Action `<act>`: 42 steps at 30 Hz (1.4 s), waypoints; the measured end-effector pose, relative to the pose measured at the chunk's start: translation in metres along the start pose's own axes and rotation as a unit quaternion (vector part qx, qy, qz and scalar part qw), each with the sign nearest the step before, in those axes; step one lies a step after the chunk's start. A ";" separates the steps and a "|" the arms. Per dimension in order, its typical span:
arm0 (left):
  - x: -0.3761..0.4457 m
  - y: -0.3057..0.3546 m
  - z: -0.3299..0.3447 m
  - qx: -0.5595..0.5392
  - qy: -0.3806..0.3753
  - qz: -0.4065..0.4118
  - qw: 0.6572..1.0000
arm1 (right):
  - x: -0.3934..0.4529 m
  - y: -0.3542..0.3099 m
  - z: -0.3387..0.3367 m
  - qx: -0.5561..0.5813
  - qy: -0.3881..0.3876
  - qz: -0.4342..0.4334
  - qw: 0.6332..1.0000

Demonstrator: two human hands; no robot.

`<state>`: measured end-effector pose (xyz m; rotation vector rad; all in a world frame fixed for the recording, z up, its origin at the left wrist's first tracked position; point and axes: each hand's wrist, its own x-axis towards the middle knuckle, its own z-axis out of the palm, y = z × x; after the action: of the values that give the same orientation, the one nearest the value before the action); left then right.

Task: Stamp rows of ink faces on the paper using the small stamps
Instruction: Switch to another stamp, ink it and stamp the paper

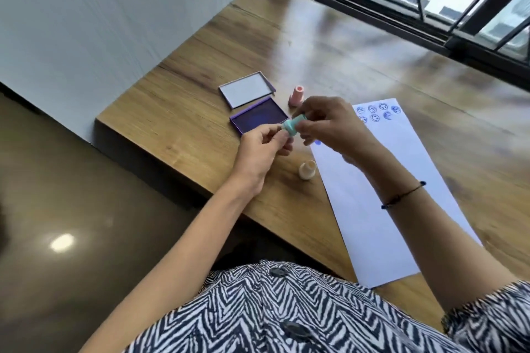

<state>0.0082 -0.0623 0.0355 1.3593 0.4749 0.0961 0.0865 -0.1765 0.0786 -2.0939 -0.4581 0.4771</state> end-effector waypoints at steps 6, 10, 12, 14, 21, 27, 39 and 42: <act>-0.005 0.005 -0.011 -0.069 0.009 0.005 0.998 | -0.002 0.001 0.011 0.056 -0.020 0.003 0.998; -0.006 0.003 -0.017 -0.084 0.034 0.015 0.996 | -0.001 -0.002 0.021 0.014 0.016 -0.045 0.999; -0.006 0.000 -0.023 -0.099 0.056 0.015 0.993 | 0.002 -0.005 0.021 -0.011 0.062 -0.068 0.996; -0.005 -0.003 -0.033 -0.101 0.081 0.024 0.991 | 0.009 -0.010 0.022 -0.057 0.091 -0.093 0.990; -0.003 -0.015 -0.043 -0.024 0.168 0.058 0.984 | 0.045 -0.023 0.052 -0.330 0.003 -0.210 0.920; -0.002 -0.018 -0.045 0.008 0.178 0.057 0.982 | 0.056 -0.019 0.066 -0.434 -0.042 -0.241 0.867; 0.001 -0.025 -0.046 0.064 0.184 0.090 0.977 | 0.067 -0.016 0.068 -0.424 -0.052 -0.246 0.870; 0.003 -0.028 -0.047 0.071 0.183 0.098 0.976 | 0.067 -0.018 0.069 -0.421 -0.060 -0.237 0.873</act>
<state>-0.0129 -0.0249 0.0024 1.5329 0.6637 0.4891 0.1067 -0.0863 0.0478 -2.6341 -1.4162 0.1018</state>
